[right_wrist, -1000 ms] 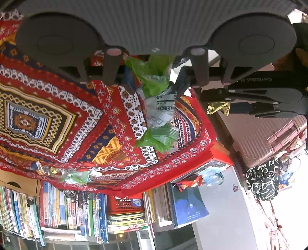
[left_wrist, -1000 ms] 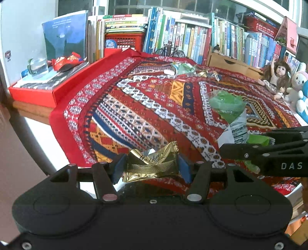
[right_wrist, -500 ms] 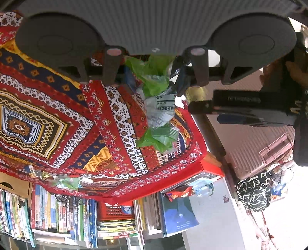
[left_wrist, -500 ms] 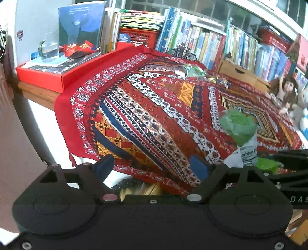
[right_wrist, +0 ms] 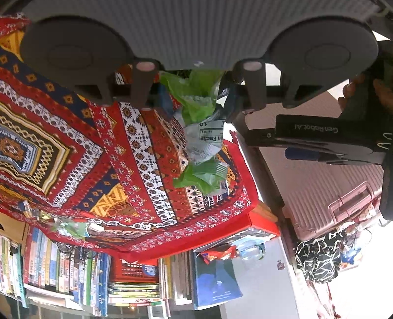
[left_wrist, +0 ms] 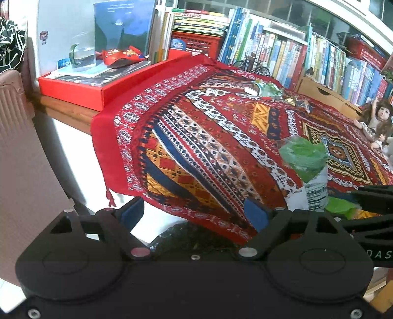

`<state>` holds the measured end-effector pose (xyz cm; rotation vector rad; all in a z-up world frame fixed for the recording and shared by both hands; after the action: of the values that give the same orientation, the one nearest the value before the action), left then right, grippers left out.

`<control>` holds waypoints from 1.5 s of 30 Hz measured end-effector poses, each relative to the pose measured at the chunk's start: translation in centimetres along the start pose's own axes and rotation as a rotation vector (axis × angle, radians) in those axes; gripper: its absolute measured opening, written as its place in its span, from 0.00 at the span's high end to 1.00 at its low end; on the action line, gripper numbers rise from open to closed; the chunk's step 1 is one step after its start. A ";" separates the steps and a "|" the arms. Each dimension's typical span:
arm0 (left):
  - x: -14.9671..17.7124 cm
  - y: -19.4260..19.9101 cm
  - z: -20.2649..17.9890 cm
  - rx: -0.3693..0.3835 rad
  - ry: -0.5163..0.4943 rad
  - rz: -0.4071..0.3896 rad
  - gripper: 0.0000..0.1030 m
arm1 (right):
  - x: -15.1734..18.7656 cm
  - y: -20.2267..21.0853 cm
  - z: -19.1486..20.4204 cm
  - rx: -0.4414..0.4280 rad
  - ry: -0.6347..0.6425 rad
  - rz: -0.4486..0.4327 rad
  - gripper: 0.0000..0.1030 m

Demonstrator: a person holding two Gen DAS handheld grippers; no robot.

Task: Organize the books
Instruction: 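Carry both items past the bed edge and open both grippers over the bin, then move both tools back over the trash pile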

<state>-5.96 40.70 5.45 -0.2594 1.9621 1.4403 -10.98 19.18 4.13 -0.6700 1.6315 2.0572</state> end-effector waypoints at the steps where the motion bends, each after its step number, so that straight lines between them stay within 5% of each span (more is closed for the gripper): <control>1: -0.1 -0.1 0.2 -0.004 0.002 -0.001 0.15 | -0.2 -0.2 0.1 0.006 0.005 -0.001 0.37; 5: -0.8 -0.2 0.8 -0.024 0.006 -0.010 0.15 | -1.2 -0.8 0.4 0.044 0.026 -0.038 0.00; 16: -2.5 -0.6 1.3 -0.059 -0.026 -0.030 0.14 | -2.9 -1.8 -0.4 0.140 0.007 -0.082 0.00; 20: -3.0 -0.6 0.6 -0.064 -0.058 -0.044 0.05 | -3.3 -1.9 -1.1 0.156 -0.028 -0.093 0.00; 30: -5.5 -2.4 -1.3 -0.072 -0.076 -0.063 0.00 | -3.8 -1.2 -4.3 0.208 -0.079 -0.117 0.00; 38: -9.8 -5.9 -5.2 -0.038 -0.116 -0.070 0.00 | -5.3 -0.5 -9.6 0.265 -0.126 -0.138 0.00; 45: -17.0 -9.8 -10.1 0.007 -0.164 -0.134 0.00 | -9.8 1.3 -17.0 0.310 -0.182 -0.210 0.00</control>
<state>7.89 24.19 10.15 -0.2566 1.7826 1.3258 -2.22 2.02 7.84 -0.5060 1.6490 1.6225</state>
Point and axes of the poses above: each gripper's, at about its wrist camera, not at the fingertips, and y roughly against the way its jaws point, z to its left, x to its underside, the point moved 1 cm from there along -y, roughly the way its jaws point, and after that the axes turned 7 degrees about z, right-handed, at the moved point
